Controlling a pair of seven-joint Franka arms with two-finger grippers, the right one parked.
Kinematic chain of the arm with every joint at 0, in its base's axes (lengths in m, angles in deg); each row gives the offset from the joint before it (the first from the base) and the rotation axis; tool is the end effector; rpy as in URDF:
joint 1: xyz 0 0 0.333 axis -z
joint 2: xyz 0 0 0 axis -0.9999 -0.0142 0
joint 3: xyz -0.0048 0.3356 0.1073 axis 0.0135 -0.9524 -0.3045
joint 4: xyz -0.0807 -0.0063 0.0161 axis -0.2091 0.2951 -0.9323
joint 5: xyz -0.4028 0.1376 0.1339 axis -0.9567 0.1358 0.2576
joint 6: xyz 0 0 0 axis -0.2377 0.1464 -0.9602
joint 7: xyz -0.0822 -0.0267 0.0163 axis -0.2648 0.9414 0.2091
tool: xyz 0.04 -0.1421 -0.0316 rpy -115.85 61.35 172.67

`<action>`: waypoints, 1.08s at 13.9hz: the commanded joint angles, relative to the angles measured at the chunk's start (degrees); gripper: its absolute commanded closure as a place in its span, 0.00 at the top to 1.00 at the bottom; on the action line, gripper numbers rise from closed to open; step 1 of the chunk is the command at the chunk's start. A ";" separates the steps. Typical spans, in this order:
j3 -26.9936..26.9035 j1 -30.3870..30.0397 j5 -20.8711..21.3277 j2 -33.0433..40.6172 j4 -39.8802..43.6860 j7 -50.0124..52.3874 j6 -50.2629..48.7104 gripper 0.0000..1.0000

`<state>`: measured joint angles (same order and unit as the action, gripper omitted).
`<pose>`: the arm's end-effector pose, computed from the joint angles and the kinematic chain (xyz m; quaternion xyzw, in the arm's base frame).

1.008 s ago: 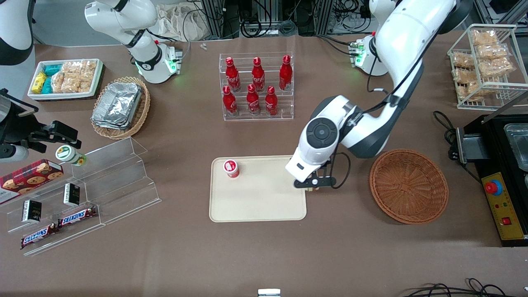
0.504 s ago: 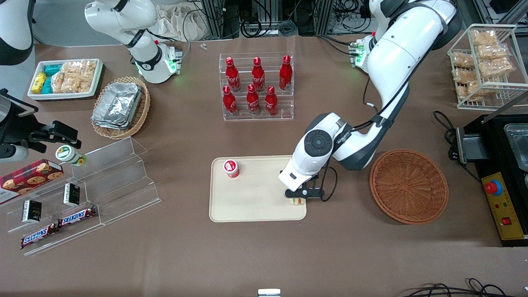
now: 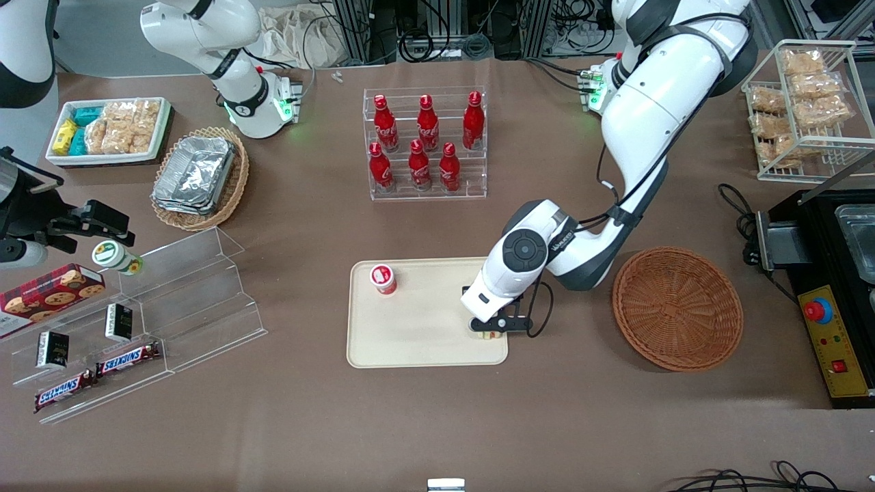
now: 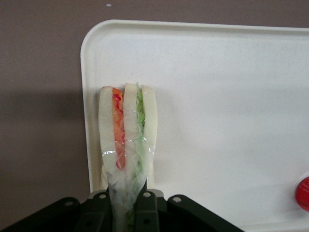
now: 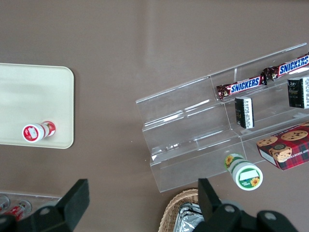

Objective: Place sandwich from basket to tray

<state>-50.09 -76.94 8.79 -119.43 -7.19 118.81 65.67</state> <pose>0.6525 -0.4531 0.1838 0.9978 0.0115 -0.0088 0.0642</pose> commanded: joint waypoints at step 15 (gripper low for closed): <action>0.13 -9.86 -5.06 22.18 1.12 -18.84 -36.08 0.99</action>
<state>-50.01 -84.40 4.77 -101.39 -4.30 104.43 32.64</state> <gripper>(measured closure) 0.004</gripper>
